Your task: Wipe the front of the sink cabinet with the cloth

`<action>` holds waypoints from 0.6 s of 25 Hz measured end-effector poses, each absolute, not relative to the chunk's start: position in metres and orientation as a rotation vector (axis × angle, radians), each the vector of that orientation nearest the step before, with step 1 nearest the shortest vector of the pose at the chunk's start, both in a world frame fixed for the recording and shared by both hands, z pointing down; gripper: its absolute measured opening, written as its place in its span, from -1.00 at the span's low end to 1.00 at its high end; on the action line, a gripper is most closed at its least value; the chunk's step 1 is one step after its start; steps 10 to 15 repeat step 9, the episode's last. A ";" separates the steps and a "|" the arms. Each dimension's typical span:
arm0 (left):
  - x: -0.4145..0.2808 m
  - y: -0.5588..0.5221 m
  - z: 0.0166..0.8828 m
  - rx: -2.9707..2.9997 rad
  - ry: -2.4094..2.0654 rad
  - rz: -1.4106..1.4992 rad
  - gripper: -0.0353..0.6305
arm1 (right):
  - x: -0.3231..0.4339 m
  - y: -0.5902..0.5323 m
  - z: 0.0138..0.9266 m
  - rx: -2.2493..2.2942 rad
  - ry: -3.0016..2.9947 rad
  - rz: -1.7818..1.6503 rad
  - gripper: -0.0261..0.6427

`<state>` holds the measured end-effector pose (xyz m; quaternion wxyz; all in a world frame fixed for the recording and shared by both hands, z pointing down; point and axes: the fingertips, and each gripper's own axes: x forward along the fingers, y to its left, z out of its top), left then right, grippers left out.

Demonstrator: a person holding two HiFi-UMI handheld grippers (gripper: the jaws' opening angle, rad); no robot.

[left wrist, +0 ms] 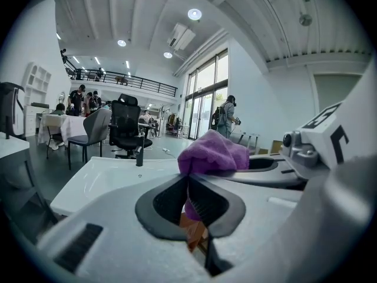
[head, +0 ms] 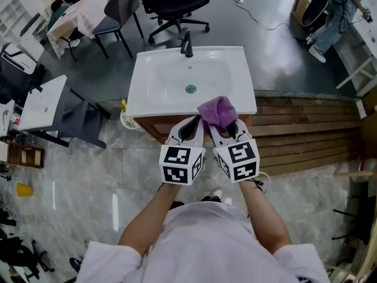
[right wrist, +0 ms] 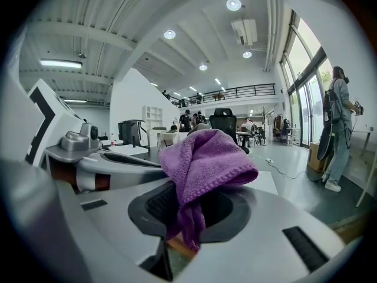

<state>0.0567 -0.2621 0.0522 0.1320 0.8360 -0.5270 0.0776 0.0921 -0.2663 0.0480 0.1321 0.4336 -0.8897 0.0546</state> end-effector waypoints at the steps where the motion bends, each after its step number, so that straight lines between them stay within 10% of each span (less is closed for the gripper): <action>1: 0.059 -0.262 0.052 2.426 -1.531 0.228 -0.88 | 0.094 -0.266 0.048 1.256 -2.584 0.161 -0.71; 15: 0.076 -0.264 0.054 2.424 -1.538 0.245 -0.88 | 0.110 -0.270 0.051 1.247 -2.587 0.163 -0.71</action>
